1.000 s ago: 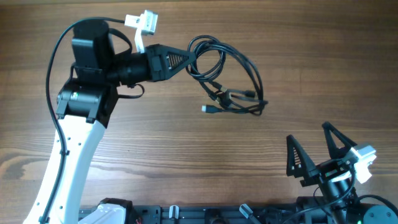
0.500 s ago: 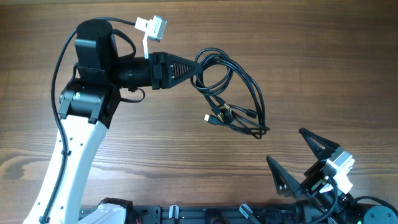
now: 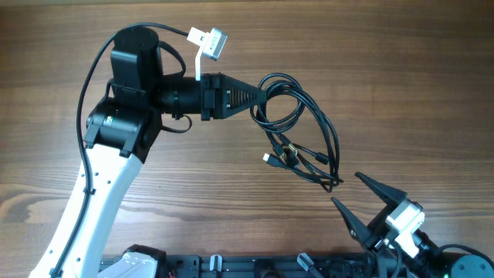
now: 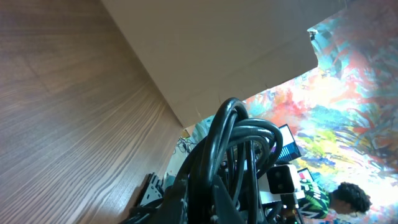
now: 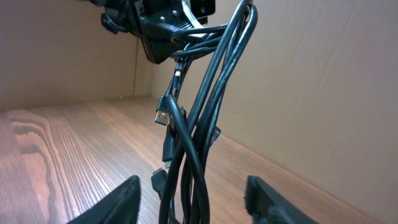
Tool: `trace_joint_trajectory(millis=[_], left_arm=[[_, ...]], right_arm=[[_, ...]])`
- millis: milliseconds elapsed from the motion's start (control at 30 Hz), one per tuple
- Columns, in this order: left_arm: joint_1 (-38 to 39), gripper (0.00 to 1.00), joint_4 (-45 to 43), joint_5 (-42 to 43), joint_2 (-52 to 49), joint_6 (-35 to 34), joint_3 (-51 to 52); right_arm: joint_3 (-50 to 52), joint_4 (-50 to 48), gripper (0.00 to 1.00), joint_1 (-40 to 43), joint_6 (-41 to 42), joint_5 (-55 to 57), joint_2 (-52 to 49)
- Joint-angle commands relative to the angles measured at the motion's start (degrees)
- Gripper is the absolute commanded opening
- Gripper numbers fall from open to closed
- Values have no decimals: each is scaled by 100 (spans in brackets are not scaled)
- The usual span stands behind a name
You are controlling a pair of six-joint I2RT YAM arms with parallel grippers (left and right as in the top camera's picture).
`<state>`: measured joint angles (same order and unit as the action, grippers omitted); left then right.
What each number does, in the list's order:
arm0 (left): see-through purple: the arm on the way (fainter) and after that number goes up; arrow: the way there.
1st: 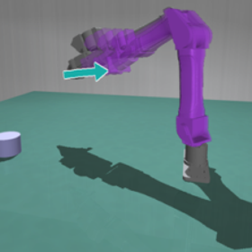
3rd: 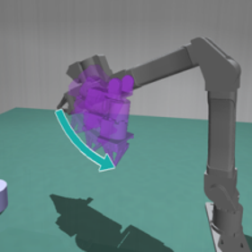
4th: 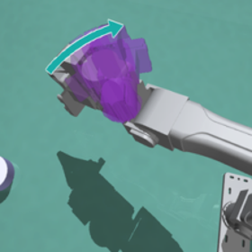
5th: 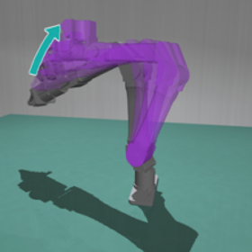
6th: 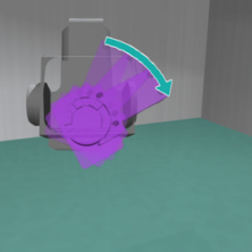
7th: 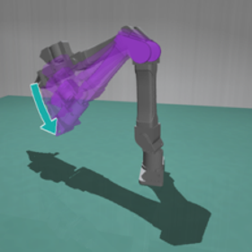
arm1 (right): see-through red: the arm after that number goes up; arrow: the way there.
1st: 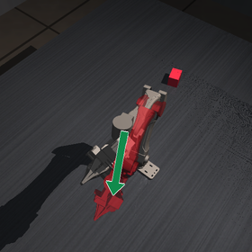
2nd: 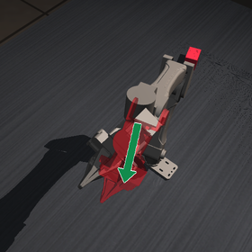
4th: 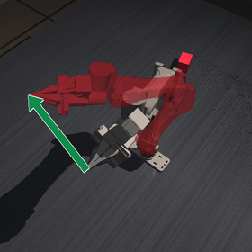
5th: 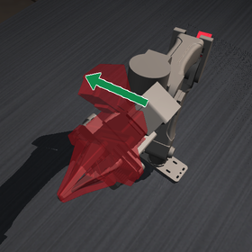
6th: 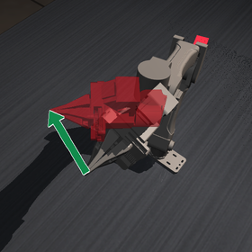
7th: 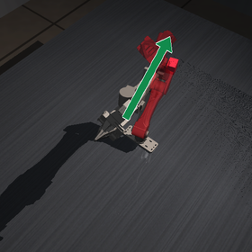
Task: Untangle cables
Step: 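Raise the cable bundle with the left gripper, letting strands hang, then grasp a hanging cable strand with the right gripper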
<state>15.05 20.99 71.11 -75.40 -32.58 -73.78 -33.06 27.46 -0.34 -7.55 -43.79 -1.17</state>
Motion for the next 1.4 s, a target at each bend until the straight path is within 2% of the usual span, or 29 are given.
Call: trace_joint_trajectory(millis=[0, 67, 133, 267, 400, 467, 500, 533, 567, 800, 867, 933, 1033, 1167, 1367], left_arm=[[24, 4, -20, 197, 142, 85, -96], [52, 4, -20, 195, 142, 87, -96], [127, 4, -22, 195, 142, 87, -96], [267, 4, -66, 144, 140, 87, -96], [275, 4, -87, 144, 140, 87, -96], [275, 4, -87, 144, 140, 87, -96], [275, 4, -87, 140, 140, 87, -96], [275, 4, -87, 92, 140, 87, -96], [275, 4, -90, 48, 140, 87, -96], [275, 4, -76, -407, 140, 90, -96], [273, 4, -33, -710, 140, 90, -96], [275, 4, 188, -1366, 140, 87, -96], [275, 4, 466, -1808, 140, 87, -96], [275, 4, 940, -2627, 140, 90, -96], [275, 4, 1211, -3027, 142, 92, -96]], right_arm=[[-20, 48, 50, -24, -175, -127, -17], [-20, 96, 49, -24, -245, -129, -17], [-20, 162, 44, -24, -304, -127, -17], [-20, 175, 43, -24, -302, -129, -17], [-20, 190, 33, -24, -304, -129, -17], [-20, 216, 23, -24, -302, -129, -17], [-20, 225, 12, -24, -302, -129, -17], [-20, 225, 6, -24, -299, -129, -17], [-20, 227, 4, -24, -297, -129, -17], [-20, 308, 4, -24, -293, -68, -17], [-20, 299, 4, -24, -258, 79, -17], [-20, 127, 4, -24, 122, 269, -17], [-20, -286, 4, -24, 621, 291, -17], [-20, -584, 4, -24, 901, 293, -17], [-20, -210, 4, -24, 883, 680, -17]])
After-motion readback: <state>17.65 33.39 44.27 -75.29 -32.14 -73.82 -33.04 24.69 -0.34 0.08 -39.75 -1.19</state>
